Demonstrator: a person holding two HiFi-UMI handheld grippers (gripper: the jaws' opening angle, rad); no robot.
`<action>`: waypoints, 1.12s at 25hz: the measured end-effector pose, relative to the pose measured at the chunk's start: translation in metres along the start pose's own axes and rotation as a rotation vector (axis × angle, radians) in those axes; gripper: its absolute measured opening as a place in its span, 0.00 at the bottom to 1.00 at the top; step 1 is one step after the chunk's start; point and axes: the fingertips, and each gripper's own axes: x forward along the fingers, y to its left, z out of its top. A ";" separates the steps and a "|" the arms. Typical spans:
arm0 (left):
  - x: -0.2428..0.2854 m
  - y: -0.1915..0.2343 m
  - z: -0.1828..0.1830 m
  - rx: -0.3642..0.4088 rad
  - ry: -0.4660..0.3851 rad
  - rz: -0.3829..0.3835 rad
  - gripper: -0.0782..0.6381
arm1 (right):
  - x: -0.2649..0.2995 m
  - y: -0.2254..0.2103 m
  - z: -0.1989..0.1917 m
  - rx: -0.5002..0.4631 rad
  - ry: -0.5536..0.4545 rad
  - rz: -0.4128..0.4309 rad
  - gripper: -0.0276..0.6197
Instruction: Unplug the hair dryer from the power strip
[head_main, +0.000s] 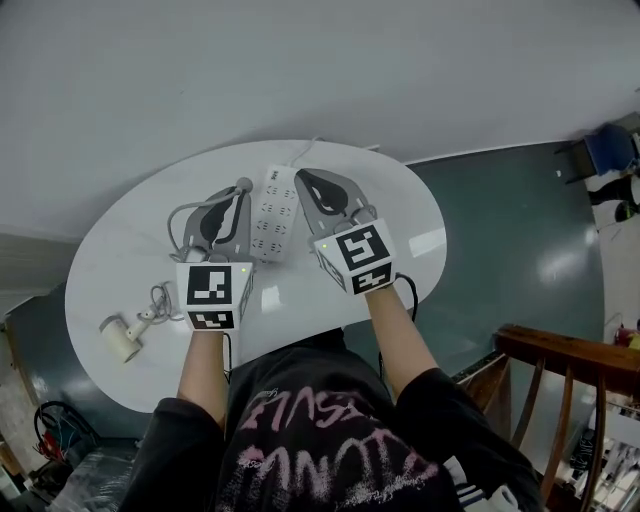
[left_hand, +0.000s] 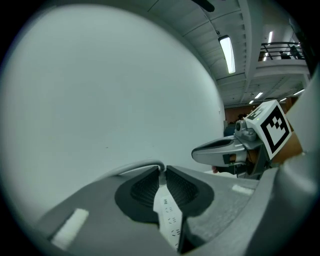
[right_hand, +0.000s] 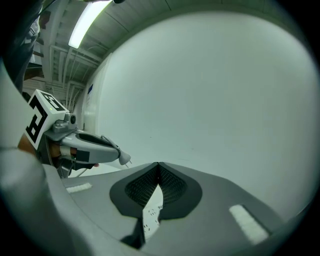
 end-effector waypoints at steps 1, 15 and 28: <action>-0.002 0.000 0.003 -0.005 -0.002 0.006 0.18 | -0.002 0.000 0.004 -0.010 -0.006 0.000 0.06; -0.033 0.011 0.057 0.035 -0.139 0.118 0.18 | -0.032 -0.001 0.061 -0.047 -0.140 0.012 0.06; -0.050 0.012 0.105 0.038 -0.224 0.156 0.18 | -0.066 -0.011 0.110 -0.042 -0.251 -0.039 0.06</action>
